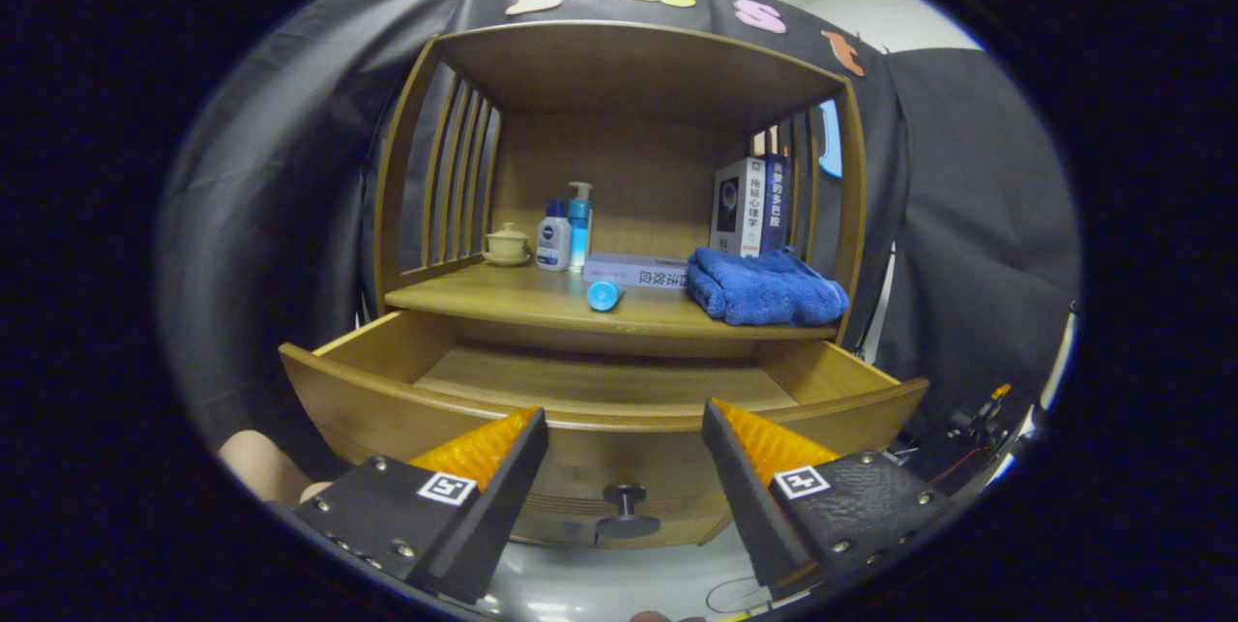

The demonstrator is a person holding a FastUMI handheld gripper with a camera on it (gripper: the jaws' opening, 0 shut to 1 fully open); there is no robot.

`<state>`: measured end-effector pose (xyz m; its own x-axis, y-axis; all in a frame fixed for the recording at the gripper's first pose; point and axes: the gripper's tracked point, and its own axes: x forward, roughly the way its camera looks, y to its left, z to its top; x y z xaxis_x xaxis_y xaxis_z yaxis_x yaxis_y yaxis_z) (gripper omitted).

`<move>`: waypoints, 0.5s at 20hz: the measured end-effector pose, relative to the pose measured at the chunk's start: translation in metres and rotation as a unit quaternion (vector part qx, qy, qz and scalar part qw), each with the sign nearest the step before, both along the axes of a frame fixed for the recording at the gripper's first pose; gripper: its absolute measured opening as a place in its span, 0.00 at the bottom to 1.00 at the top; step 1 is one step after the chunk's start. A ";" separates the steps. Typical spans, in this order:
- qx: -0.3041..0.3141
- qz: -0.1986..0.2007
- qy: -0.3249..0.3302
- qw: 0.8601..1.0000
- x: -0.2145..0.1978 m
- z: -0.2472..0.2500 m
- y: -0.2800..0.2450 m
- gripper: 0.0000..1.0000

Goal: Pull open the drawer, take out the items inside it, and place them on the countertop above the cabinet.

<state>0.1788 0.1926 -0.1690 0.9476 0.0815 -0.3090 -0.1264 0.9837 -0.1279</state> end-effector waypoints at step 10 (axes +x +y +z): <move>0.028 -0.015 0.003 0.999 0.030 -0.009 0.006 0.97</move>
<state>0.2086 0.1990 -0.1779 0.9477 0.0710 -0.3110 -0.0977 0.9927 -0.0710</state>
